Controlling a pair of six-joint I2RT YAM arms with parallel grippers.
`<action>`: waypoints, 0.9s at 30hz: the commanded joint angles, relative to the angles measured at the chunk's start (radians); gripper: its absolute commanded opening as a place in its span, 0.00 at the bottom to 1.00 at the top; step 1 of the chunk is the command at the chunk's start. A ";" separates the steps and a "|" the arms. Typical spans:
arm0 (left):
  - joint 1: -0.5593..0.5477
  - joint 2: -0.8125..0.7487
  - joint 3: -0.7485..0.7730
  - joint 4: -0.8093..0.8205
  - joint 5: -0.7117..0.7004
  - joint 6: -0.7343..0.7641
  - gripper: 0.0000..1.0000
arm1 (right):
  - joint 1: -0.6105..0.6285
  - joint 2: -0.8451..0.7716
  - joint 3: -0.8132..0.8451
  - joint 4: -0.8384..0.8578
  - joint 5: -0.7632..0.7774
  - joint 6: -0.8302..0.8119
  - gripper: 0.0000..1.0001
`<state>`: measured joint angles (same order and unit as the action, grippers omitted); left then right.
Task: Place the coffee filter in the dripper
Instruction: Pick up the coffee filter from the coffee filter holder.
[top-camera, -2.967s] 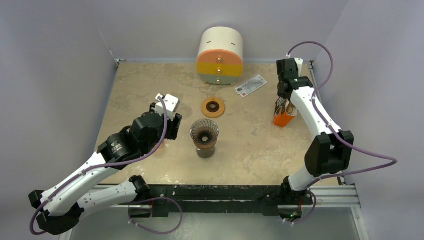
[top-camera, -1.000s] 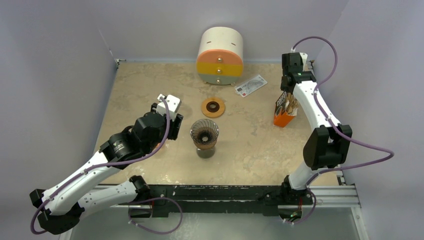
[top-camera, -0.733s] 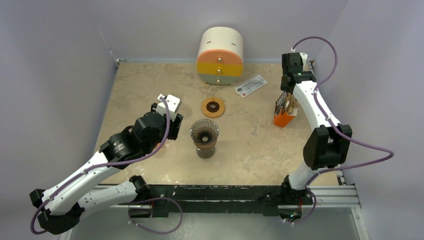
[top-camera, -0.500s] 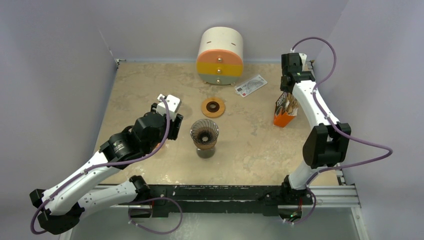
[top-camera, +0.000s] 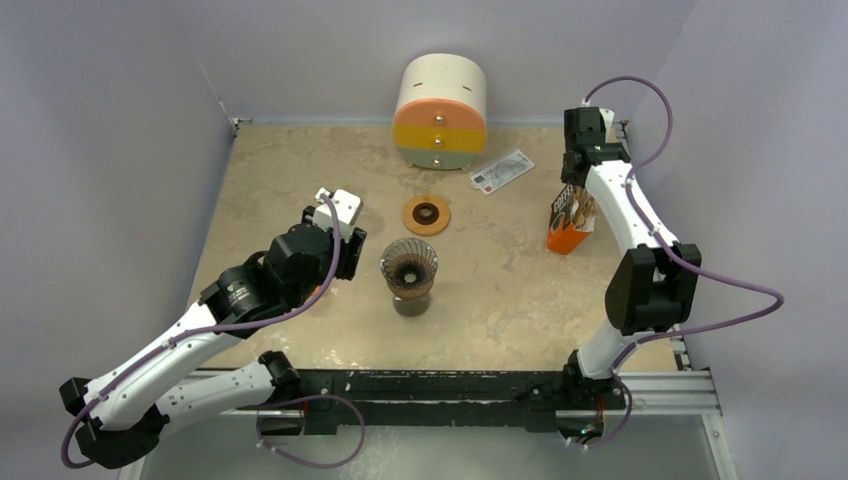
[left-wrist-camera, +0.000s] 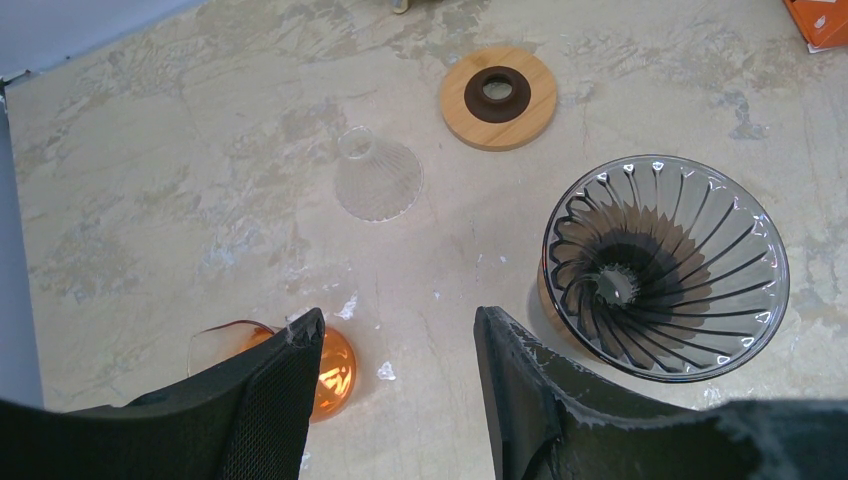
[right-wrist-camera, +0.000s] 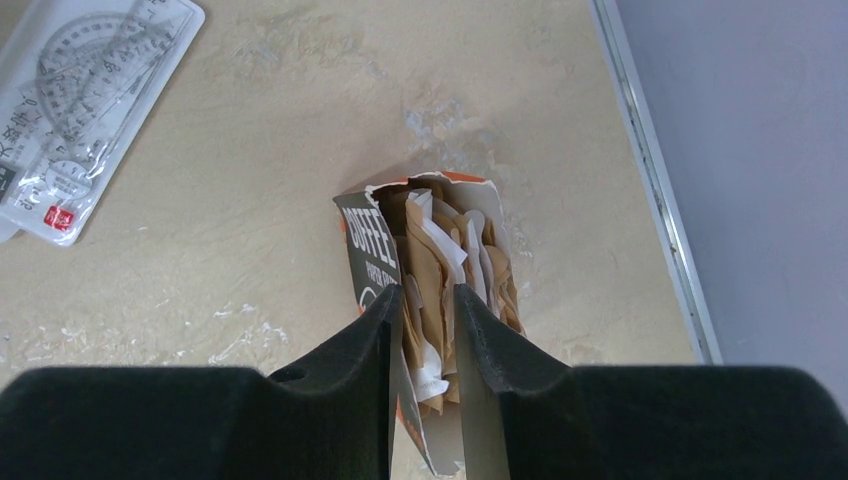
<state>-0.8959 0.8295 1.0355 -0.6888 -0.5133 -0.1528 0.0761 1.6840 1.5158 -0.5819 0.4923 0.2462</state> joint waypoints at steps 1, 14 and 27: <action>0.006 -0.001 -0.001 0.037 -0.017 0.015 0.56 | -0.006 0.009 -0.011 0.016 -0.013 0.008 0.28; 0.006 -0.003 -0.001 0.038 -0.017 0.015 0.56 | -0.006 0.031 -0.022 0.009 0.008 0.010 0.26; 0.005 -0.006 -0.002 0.037 -0.017 0.015 0.56 | -0.006 0.020 -0.016 0.002 0.005 0.010 0.15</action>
<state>-0.8959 0.8295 1.0355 -0.6888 -0.5137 -0.1528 0.0761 1.7149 1.4971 -0.5770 0.4793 0.2504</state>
